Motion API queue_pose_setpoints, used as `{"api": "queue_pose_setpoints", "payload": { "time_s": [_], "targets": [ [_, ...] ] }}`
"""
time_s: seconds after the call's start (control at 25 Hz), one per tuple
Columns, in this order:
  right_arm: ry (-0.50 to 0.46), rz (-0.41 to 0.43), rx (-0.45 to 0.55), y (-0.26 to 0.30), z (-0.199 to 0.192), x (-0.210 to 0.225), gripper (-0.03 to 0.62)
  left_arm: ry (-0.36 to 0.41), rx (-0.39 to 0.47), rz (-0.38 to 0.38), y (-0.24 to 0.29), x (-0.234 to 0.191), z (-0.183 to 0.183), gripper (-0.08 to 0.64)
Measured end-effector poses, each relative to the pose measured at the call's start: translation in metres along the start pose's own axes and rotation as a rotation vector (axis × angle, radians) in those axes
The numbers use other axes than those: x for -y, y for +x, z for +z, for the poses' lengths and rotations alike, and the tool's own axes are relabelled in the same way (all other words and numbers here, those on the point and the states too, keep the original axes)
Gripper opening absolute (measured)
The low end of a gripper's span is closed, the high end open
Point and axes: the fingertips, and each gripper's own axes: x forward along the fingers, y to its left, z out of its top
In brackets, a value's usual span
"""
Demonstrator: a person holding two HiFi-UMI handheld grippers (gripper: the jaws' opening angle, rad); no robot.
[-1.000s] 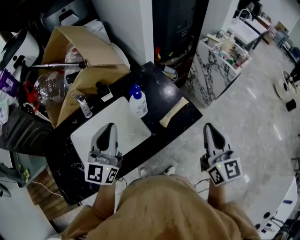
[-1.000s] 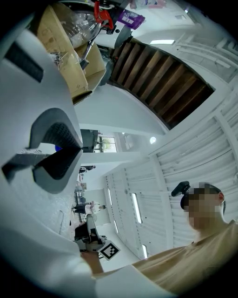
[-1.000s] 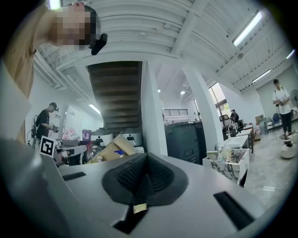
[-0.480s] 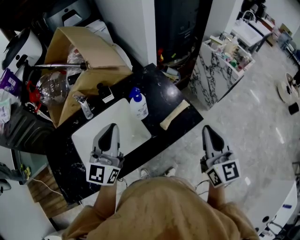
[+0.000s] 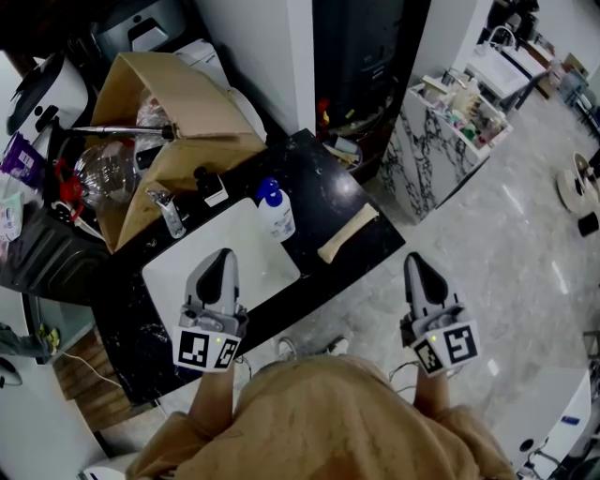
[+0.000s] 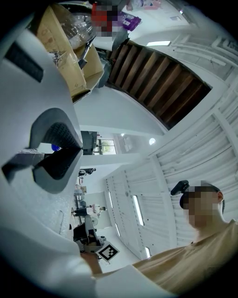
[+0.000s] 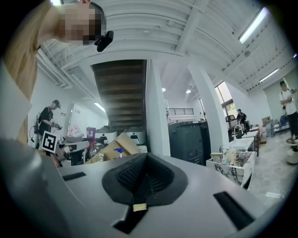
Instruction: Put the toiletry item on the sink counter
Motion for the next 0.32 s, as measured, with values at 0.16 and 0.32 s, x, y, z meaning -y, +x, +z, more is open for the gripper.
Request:
{"api": "queue_pose_setpoints", "payload": {
  "time_s": [0.16, 0.32],
  "targets": [
    [-0.001, 0.012, 0.007, 0.0026, 0.0014, 0.0007, 0.003, 0.003, 0.000, 0.005, 0.0001, 0.0014, 0.0001, 0.003],
    [-0.003, 0.017, 0.009, 0.0044, 0.0006, 0.0005, 0.003, 0.003, -0.005, 0.009, -0.0013, 0.0016, -0.0018, 0.003]
  ]
}}
